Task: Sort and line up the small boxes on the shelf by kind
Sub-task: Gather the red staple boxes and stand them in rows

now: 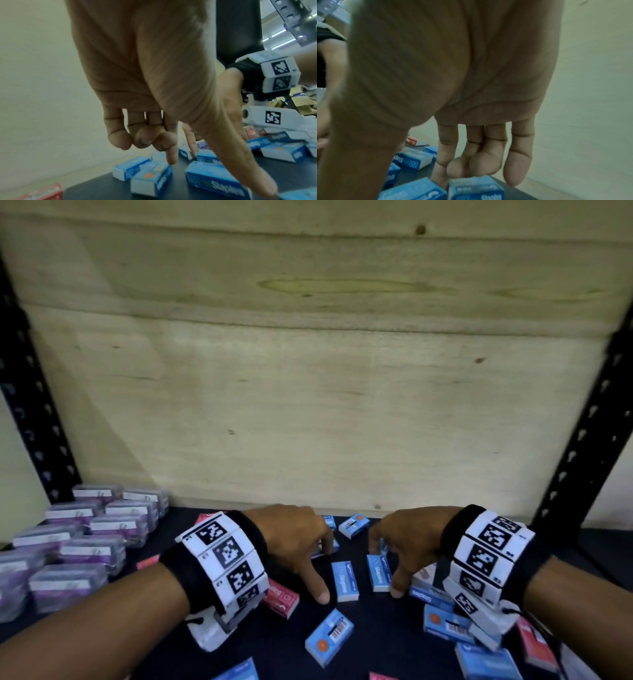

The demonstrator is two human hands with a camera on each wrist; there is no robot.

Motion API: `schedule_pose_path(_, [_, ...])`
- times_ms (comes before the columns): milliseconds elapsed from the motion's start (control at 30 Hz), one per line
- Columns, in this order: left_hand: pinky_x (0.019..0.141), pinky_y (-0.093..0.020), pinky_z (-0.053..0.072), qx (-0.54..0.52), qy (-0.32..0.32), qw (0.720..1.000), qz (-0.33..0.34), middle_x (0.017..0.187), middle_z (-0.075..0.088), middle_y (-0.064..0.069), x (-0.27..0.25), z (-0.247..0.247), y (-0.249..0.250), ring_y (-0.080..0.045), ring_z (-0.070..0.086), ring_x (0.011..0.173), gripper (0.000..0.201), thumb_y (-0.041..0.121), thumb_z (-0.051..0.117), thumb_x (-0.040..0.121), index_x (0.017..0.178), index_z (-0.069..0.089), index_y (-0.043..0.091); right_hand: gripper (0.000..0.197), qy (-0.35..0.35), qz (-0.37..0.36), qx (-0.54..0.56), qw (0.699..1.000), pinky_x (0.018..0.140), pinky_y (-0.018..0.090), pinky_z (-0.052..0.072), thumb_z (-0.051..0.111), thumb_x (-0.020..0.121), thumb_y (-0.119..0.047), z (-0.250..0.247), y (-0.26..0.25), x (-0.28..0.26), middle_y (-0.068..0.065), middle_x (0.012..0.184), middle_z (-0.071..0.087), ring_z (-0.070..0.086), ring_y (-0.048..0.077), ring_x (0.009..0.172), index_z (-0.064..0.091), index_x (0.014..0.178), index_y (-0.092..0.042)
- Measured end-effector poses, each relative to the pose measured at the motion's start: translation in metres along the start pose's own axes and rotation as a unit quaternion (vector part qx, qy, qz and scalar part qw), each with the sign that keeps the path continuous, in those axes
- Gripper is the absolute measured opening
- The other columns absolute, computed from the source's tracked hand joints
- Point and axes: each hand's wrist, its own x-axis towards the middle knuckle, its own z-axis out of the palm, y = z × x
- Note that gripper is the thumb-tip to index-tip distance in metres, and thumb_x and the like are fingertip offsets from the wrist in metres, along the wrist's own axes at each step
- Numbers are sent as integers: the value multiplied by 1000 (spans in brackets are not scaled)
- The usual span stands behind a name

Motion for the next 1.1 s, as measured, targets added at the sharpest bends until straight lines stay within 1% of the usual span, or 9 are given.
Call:
schedule_pose_path(133, [63,-26,40,-22,31,998,-45,74,52,16,-19,-14,-37,-6,53,71,60,58,78,71,120,62,28,61,12,-17,19,1000,70,26,43,84,73,-46,-20,-7,3,-14,90,52,52,10,78,55,125,-29])
schedule_pose_path(200, [68,-26,42,-15,45,995,-86,78,54,16,-28,-17,-61,-10,55,79,53,55,77,73,118,63,29,57,46,-29,14,998,72,28,41,79,77,-51,-33,-13,12,-15,83,48,50,9,73,56,124,-28])
schedule_pose_path(267, [71,-27,45,-11,46,990,-129,77,54,16,-35,-18,-85,-11,56,81,47,52,77,75,115,64,30,51,89,-39,4,995,76,30,42,74,81,-53,-42,-22,24,-14,87,53,53,12,78,57,122,-28])
schedule_pose_path(367, [78,-30,49,-13,35,983,-179,72,56,16,-40,-12,-118,-11,59,82,41,47,78,76,112,66,29,48,113,-63,-17,991,86,33,47,70,84,-52,-53,-43,50,-6,109,61,58,18,97,57,123,-28])
schedule_pose_path(500, [78,-28,46,-35,13,976,-215,104,64,7,-35,1,-140,-17,60,93,47,44,80,76,115,63,25,52,113,-99,-38,988,91,34,48,69,86,-50,-63,-73,82,0,125,60,58,23,107,55,128,-24])
schedule_pose_path(600, [81,-29,47,-37,6,974,-223,113,64,2,-29,6,-147,-20,60,99,51,43,80,76,119,61,23,53,106,-116,-65,985,82,32,46,68,88,-49,-67,-93,101,4,122,61,60,25,104,56,129,-18])
schedule_pose_path(733, [81,-32,51,-38,-8,975,-217,105,66,0,-22,8,-152,-21,62,94,44,34,84,73,109,63,21,50,103,-117,-105,982,82,38,54,71,85,-46,-68,-111,121,8,110,66,64,27,96,60,120,-11])
schedule_pose_path(867, [77,-30,52,-45,-9,975,-217,94,68,3,-20,8,-156,-18,65,87,36,26,85,72,100,61,24,49,118,-125,-128,977,78,36,53,78,81,-40,-73,-118,131,9,109,66,64,27,96,61,117,-10])
schedule_pose_path(1100, [77,-28,50,-53,-22,977,-204,98,68,6,-29,5,-154,-15,62,89,33,34,79,79,107,65,22,44,126,-131,-127,975,75,33,51,77,84,-33,-70,-119,135,9,111,66,64,27,98,62,118,-9])
